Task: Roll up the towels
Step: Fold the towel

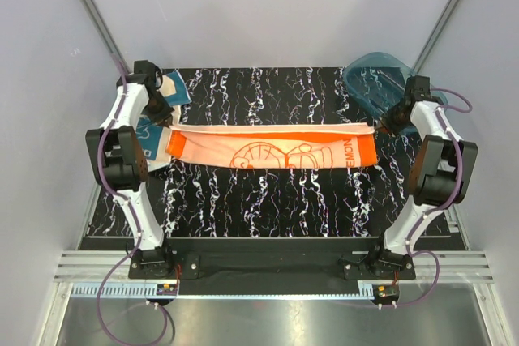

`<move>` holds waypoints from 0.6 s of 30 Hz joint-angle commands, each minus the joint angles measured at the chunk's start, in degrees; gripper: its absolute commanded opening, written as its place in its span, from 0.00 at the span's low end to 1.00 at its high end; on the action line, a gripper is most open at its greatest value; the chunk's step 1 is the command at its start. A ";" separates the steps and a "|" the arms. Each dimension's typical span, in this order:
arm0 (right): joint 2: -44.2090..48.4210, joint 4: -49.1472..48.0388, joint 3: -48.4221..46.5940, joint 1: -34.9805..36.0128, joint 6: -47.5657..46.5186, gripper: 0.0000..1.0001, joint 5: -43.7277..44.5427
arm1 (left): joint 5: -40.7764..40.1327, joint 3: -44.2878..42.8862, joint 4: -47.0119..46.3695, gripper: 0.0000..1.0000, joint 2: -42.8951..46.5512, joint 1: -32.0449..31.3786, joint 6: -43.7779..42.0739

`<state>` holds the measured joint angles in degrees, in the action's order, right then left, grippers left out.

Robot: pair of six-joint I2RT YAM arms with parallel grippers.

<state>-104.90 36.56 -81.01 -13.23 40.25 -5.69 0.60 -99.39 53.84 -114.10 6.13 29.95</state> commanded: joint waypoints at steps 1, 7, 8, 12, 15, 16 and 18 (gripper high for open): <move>-1.88 -1.40 -3.18 -0.04 -0.88 0.00 -1.07 | -2.80 -3.43 0.03 0.00 -2.16 0.02 -0.60; -5.75 -1.31 -6.26 -0.04 -0.17 0.00 -0.55 | -2.97 -12.38 3.54 0.00 -8.93 0.02 -0.34; -6.71 -1.49 -7.13 -0.04 0.09 0.00 -0.46 | -2.89 -13.45 3.98 0.00 -10.60 0.02 -0.34; -10.05 -0.44 -10.74 -0.04 0.01 0.00 -0.54 | -2.54 -19.24 5.65 0.18 -14.38 0.20 -0.51; -12.86 0.09 -14.16 0.05 -0.26 0.22 -3.17 | -1.66 -23.21 7.06 0.56 -16.59 0.63 -0.16; -13.39 0.27 -14.87 0.22 -0.35 0.28 -4.23 | -0.96 -23.39 6.89 0.66 -16.24 0.64 -0.25; -13.05 1.06 -16.54 0.75 -1.31 0.44 -4.85 | -1.39 -22.69 6.63 0.90 -14.84 0.64 -0.25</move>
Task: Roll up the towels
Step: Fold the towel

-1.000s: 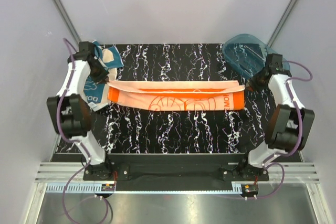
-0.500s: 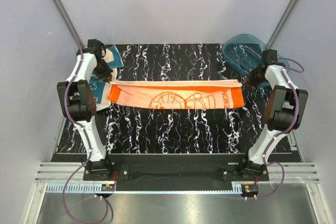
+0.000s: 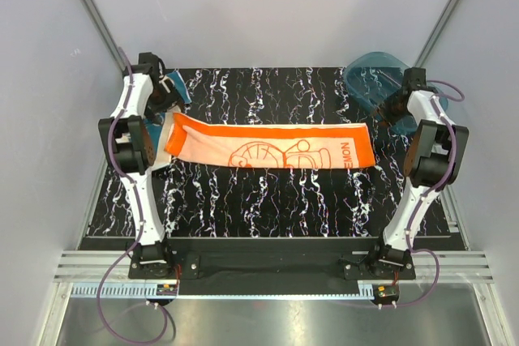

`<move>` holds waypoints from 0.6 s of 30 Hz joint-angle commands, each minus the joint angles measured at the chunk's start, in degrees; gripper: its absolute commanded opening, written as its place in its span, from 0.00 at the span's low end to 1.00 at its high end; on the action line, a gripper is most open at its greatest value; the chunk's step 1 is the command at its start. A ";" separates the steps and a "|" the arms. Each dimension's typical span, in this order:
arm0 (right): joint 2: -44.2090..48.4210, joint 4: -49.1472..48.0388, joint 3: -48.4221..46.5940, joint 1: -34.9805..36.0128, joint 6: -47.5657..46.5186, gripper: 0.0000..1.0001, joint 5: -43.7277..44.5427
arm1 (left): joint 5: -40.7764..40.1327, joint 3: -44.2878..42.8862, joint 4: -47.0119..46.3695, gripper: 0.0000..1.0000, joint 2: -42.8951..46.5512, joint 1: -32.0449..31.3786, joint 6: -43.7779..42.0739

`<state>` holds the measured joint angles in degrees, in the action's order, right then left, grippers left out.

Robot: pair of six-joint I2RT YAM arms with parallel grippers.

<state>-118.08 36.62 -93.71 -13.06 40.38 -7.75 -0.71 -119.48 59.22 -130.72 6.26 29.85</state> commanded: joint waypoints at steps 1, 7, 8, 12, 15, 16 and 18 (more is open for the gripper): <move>1.44 1.43 -4.02 1.54 -1.71 0.47 -2.45 | -0.69 -1.56 0.81 0.96 4.22 0.59 -0.23; 13.89 1.00 4.38 3.57 -3.20 0.56 2.38 | -5.25 15.39 -4.81 0.99 19.40 0.77 -0.93; 16.02 0.47 6.33 3.92 -3.29 0.56 3.17 | -5.79 20.90 -6.38 0.98 21.27 0.94 -0.93; 25.08 -3.83 17.49 5.85 -3.64 0.56 1.69 | -7.11 31.20 -10.96 0.93 28.92 0.77 -2.86; 27.29 -7.16 23.39 7.43 -3.55 0.55 -1.65 | -7.74 34.74 -13.25 0.97 30.34 0.94 -3.47; 26.94 -7.79 24.44 7.78 -3.64 0.54 -2.70 | -6.42 35.10 -13.86 0.97 30.26 1.03 -3.83; 26.07 -8.75 26.29 8.57 -3.73 0.52 -4.90 | -3.17 35.81 -16.94 0.89 29.91 0.95 -4.79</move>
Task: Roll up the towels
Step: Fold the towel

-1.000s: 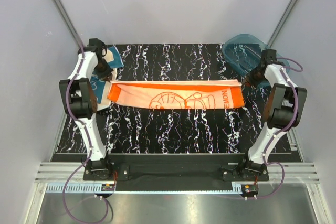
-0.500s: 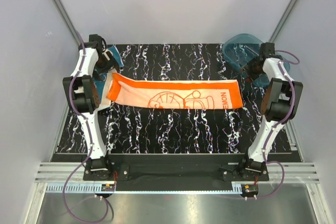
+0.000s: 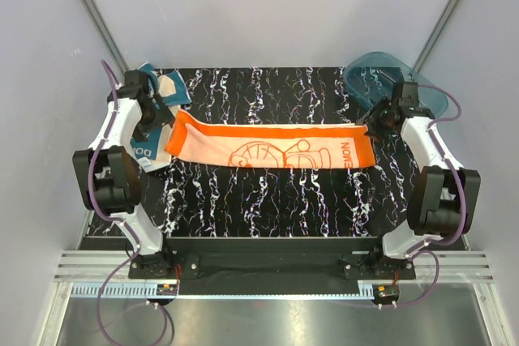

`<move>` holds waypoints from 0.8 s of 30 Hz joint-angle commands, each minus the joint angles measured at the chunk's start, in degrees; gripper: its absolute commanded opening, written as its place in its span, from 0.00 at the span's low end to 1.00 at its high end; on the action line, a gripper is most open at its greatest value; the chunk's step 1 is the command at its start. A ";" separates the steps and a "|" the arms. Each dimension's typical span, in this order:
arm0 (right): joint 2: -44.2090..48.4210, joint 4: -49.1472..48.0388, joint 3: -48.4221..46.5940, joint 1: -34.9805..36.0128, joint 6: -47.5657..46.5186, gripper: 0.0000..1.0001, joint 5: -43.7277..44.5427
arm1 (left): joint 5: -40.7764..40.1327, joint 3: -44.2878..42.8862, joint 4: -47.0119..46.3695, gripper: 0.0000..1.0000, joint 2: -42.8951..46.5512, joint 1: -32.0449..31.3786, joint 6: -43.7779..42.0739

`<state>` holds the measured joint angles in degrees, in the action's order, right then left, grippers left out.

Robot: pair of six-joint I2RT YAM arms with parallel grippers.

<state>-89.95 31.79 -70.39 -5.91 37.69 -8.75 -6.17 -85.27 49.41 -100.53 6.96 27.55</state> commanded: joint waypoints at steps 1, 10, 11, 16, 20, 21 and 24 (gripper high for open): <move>-2.94 -4.97 3.85 1.69 -0.95 0.51 -4.51 | 4.83 2.30 -7.92 0.86 -0.54 0.25 -2.59; -8.38 -8.14 3.25 2.05 -1.92 0.49 -6.45 | 16.27 4.76 -12.31 0.67 -4.94 0.25 -3.56; -9.09 -8.50 3.15 2.05 -1.92 0.49 -6.71 | 16.54 4.94 -12.40 0.66 -5.20 0.33 -3.56; -13.58 -10.61 2.72 2.05 -2.10 0.47 -8.12 | 14.27 5.82 -10.12 0.52 -7.31 0.25 -2.94; -16.13 -11.93 2.98 2.05 -2.27 0.45 -9.18 | 11.10 7.31 -9.86 0.49 -6.35 0.25 -2.06; -16.83 -12.28 3.24 2.05 -2.62 0.45 -9.26 | 10.49 7.40 -9.68 0.49 -6.26 0.16 -2.06; -17.98 -12.63 3.59 2.05 -2.80 0.45 -9.53 | 9.35 8.10 -9.68 0.41 -5.99 0.25 -2.15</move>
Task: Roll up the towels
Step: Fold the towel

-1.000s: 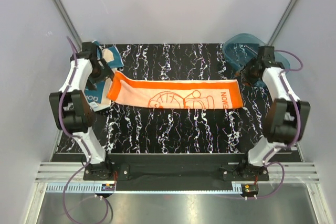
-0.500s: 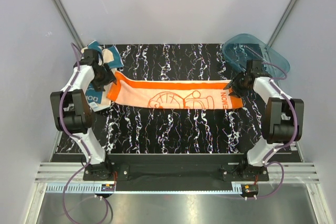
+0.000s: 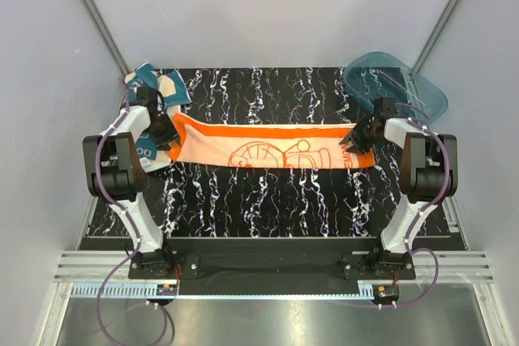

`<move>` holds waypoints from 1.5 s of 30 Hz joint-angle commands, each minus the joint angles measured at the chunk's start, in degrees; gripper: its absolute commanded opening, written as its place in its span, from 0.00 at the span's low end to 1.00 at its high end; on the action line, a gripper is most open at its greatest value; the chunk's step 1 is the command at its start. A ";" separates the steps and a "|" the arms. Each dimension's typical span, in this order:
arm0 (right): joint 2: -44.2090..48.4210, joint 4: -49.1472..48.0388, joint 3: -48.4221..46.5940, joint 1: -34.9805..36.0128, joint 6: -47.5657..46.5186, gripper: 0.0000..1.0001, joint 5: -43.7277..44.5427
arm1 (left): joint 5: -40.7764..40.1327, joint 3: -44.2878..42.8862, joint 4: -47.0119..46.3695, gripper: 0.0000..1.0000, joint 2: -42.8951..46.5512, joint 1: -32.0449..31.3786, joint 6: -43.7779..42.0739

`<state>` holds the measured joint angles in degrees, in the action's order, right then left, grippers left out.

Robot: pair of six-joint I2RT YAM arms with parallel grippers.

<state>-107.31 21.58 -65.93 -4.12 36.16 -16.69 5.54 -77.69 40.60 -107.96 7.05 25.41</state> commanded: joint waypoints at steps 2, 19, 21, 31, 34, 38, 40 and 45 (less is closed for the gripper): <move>-1.15 -2.42 -0.78 0.25 -1.44 0.44 -1.59 | -2.81 1.05 -0.70 0.27 1.79 0.25 0.17; -3.70 2.58 -1.04 -0.45 -2.24 0.43 4.72 | -18.37 -1.50 8.61 0.29 2.24 2.18 -4.93; -3.26 3.03 -0.43 -1.24 -2.06 0.44 5.09 | -19.52 -1.59 9.32 0.30 2.06 2.09 -5.10; 0.96 4.61 4.05 -2.03 -2.59 0.53 9.92 | -20.66 1.92 9.24 0.27 5.65 4.02 -4.05; 2.97 4.96 3.88 -1.94 -3.20 0.57 8.87 | -20.57 3.77 8.10 0.27 9.94 4.11 -3.26; 10.42 7.93 1.08 -1.86 -4.26 0.64 8.69 | -18.81 4.57 6.77 0.43 16.98 3.50 -2.82; 14.82 11.00 -1.12 -1.86 -5.05 0.71 10.70 | -18.38 5.26 6.78 0.57 20.92 2.19 -3.34; 23.36 16.20 -0.26 -3.43 -2.77 0.94 18.53 | -17.32 15.25 3.09 0.69 29.38 -3.17 -3.61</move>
<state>-90.50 32.88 -64.88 -5.96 32.84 -4.99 -12.71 -68.14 46.39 -82.37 6.52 22.24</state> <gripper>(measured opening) 0.918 0.681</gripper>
